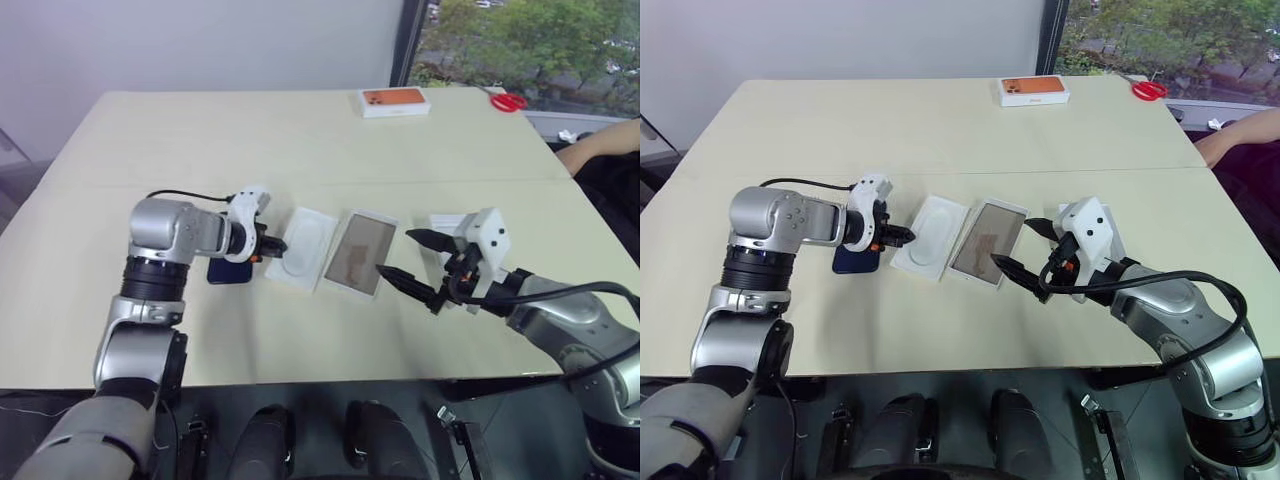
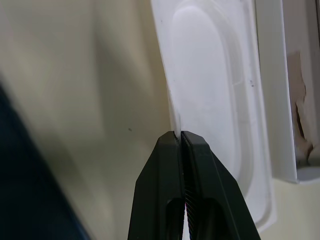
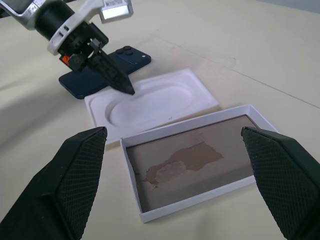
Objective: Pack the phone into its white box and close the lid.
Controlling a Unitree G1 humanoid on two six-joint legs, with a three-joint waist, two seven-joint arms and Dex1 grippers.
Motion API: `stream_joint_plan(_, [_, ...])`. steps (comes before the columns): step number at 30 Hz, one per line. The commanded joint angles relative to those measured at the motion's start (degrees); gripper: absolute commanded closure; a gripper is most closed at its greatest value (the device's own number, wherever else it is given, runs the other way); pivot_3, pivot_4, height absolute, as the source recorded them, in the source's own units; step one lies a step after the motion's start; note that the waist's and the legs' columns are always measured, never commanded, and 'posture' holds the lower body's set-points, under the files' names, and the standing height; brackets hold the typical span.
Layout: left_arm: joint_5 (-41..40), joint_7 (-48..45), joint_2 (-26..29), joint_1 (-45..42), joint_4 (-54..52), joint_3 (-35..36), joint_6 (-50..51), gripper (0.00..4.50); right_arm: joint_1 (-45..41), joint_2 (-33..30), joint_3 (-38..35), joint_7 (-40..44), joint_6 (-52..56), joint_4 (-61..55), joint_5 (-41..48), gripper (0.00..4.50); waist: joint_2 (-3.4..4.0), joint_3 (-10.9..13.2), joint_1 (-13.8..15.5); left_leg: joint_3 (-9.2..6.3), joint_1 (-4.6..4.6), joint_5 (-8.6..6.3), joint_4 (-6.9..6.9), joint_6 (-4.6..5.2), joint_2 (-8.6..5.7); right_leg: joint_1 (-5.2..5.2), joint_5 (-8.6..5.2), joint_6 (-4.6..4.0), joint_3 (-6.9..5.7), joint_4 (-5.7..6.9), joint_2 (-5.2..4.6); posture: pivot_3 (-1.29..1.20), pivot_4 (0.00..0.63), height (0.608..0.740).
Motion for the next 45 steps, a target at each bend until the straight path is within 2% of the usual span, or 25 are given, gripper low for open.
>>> stream_joint_plan(1, [-0.4,1.3,0.0,-1.7,-0.2,6.1,-0.5,4.43,-1.1,-0.3,-0.3,0.3,-0.9,-1.6,0.4,0.00,0.00,0.0,0.0,0.00,0.00,0.00,0.00,0.00,0.01,0.00,0.00,0.00,0.00,0.00,0.01,0.00,0.150,0.740])
stream_joint_plan(16, [-5.4,-2.1,0.1,-4.9,3.4,16.5,2.4,4.43,-1.6,-0.5,-0.2,0.3,-0.9,-1.7,0.4,0.00,-0.01,0.0,0.1,0.00,-0.01,0.02,0.00,-0.04,-0.01,0.00,0.00,0.00,-0.01,0.00,-0.01,0.00,0.150,0.740])
stream_joint_plan(20, [-7.2,-2.5,-2.6,-7.2,1.3,14.8,4.7,4.43,-0.4,-1.9,-2.1,0.5,-0.6,-2.0,0.4,0.00,-0.01,0.0,0.3,-0.01,-0.02,0.03,0.00,-0.06,-0.02,0.00,0.00,0.00,-0.01,0.00,-0.02,0.00,0.150,0.740])
stream_joint_plan(28, [-5.1,-0.4,-9.7,-8.9,-0.2,5.7,2.8,4.43,2.9,-4.6,-5.7,1.1,-2.0,-0.9,-1.0,0.00,-0.03,0.0,-0.1,0.01,-0.02,0.04,0.00,-0.06,-0.05,0.01,0.01,0.00,0.01,-0.01,-0.04,0.00,0.150,0.740])
stream_joint_plan(32, [-3.6,-0.1,-11.0,-9.0,1.3,1.9,0.9,4.43,4.1,-4.5,-6.4,1.0,-2.2,-1.3,-1.5,0.00,-0.02,0.0,0.0,0.01,0.05,0.04,-0.02,-0.06,0.01,0.01,0.01,0.00,0.02,0.03,0.04,0.00,0.150,0.740])
stream_joint_plan(45, [-0.7,1.8,-13.6,-9.5,2.8,-2.2,0.8,4.43,5.7,-3.8,-6.6,-0.4,-2.5,-2.1,-1.4,0.00,-0.03,0.0,0.2,0.00,0.02,0.04,-0.01,-0.06,0.00,0.02,0.00,0.00,0.02,0.00,0.02,0.00,0.150,0.740])
